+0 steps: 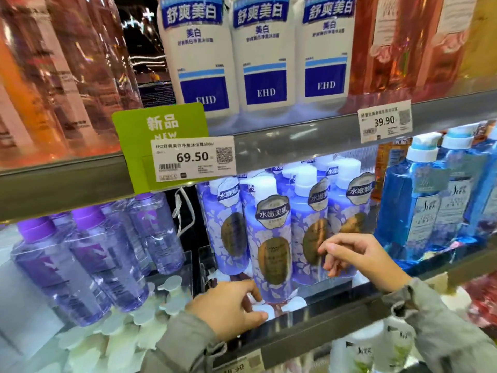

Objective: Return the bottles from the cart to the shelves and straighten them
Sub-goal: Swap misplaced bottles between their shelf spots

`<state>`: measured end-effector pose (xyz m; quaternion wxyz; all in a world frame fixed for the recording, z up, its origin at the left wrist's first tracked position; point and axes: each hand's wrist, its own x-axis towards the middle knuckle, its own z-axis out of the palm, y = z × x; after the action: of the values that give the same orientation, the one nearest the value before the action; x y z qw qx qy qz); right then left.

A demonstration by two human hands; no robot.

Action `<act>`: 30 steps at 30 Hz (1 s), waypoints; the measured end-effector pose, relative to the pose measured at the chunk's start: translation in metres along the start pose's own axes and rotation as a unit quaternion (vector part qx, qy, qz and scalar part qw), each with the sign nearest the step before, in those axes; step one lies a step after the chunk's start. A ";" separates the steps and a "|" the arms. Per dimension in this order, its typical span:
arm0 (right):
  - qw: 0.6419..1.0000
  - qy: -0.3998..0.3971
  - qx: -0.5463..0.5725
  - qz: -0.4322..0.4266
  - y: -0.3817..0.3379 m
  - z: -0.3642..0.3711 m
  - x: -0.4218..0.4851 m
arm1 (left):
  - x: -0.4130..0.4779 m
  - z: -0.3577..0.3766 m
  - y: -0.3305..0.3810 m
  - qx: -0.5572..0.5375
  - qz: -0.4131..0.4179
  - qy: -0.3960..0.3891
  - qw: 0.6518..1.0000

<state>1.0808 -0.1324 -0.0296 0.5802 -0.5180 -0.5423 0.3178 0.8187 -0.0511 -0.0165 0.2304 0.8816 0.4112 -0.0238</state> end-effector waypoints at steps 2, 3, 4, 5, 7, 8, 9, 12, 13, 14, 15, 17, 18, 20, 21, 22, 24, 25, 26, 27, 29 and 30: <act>0.999 -0.020 0.026 0.015 0.001 -0.002 0.004 | 0.004 0.004 0.004 -0.002 -0.010 -0.006 1.000; 0.999 -0.027 0.036 0.021 0.002 -0.002 0.006 | 0.005 0.005 0.007 -0.007 -0.012 0.000 1.000; 0.998 -0.033 0.041 0.025 0.002 -0.003 0.008 | 0.007 0.006 0.011 -0.008 -0.013 0.014 1.000; 0.998 -0.040 0.042 0.027 0.004 -0.002 0.010 | 0.008 0.007 0.014 -0.003 -0.015 0.030 0.999; 0.997 -0.054 0.044 0.028 0.006 -0.003 0.013 | 0.008 0.006 0.021 0.010 -0.031 0.056 0.998; 0.997 -0.060 0.043 0.029 0.006 -0.003 0.014 | 0.008 0.006 0.023 0.008 -0.040 0.060 0.997; 0.996 -0.069 0.044 0.031 0.007 -0.005 0.015 | 0.009 0.006 0.025 0.004 -0.048 0.060 0.997; 0.993 -0.106 0.043 0.043 0.008 -0.011 0.018 | 0.010 0.007 0.030 -0.013 -0.062 0.069 0.996; 0.991 -0.117 0.044 0.045 0.009 -0.013 0.019 | 0.011 0.009 0.030 -0.015 -0.067 0.074 0.995; 0.990 -0.125 0.047 0.046 0.010 -0.015 0.019 | 0.011 0.010 0.032 -0.017 -0.074 0.082 0.994; 0.989 -0.130 0.053 0.049 0.011 -0.016 0.020 | 0.012 0.012 0.034 -0.017 -0.081 0.092 0.992; 0.987 -0.136 0.064 0.054 0.010 -0.020 0.022 | 0.015 0.013 0.036 -0.019 -0.092 0.118 0.989; 0.986 -0.141 0.067 0.058 0.009 -0.021 0.022 | 0.018 0.013 0.036 -0.027 -0.097 0.127 0.987; 0.984 -0.154 0.067 0.065 0.009 -0.023 0.024 | 0.023 0.014 0.034 -0.038 -0.104 0.134 0.985; 0.982 -0.164 0.066 0.067 0.009 -0.023 0.023 | 0.024 0.015 0.035 -0.036 -0.106 0.140 0.984; 0.979 -0.178 0.067 0.069 0.008 -0.022 0.021 | 0.026 0.016 0.035 -0.033 -0.109 0.149 0.982; 0.971 -0.215 0.070 0.070 0.005 -0.015 0.015 | 0.027 0.016 0.036 -0.032 -0.111 0.162 0.980; 0.967 -0.237 0.067 0.069 0.004 -0.010 0.012 | 0.028 0.017 0.035 -0.040 -0.108 0.163 0.980; 0.963 -0.255 0.059 0.067 0.001 -0.005 0.010 | 0.028 0.017 0.034 -0.050 -0.105 0.160 0.980; 0.961 -0.266 0.048 0.065 0.000 0.002 0.010 | 0.029 0.018 0.032 -0.057 -0.101 0.157 0.981; 0.963 -0.261 0.026 0.059 0.001 0.014 0.011 | 0.028 0.022 0.029 -0.051 -0.097 0.159 0.981; 0.967 -0.248 0.016 0.055 0.002 0.018 0.013 | 0.028 0.023 0.029 -0.043 -0.101 0.164 0.980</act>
<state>1.0665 -0.1153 -0.0300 0.4173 -0.4421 -0.6349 0.4767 0.8618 -0.0573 -0.0320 0.1941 0.8167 0.5310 0.1155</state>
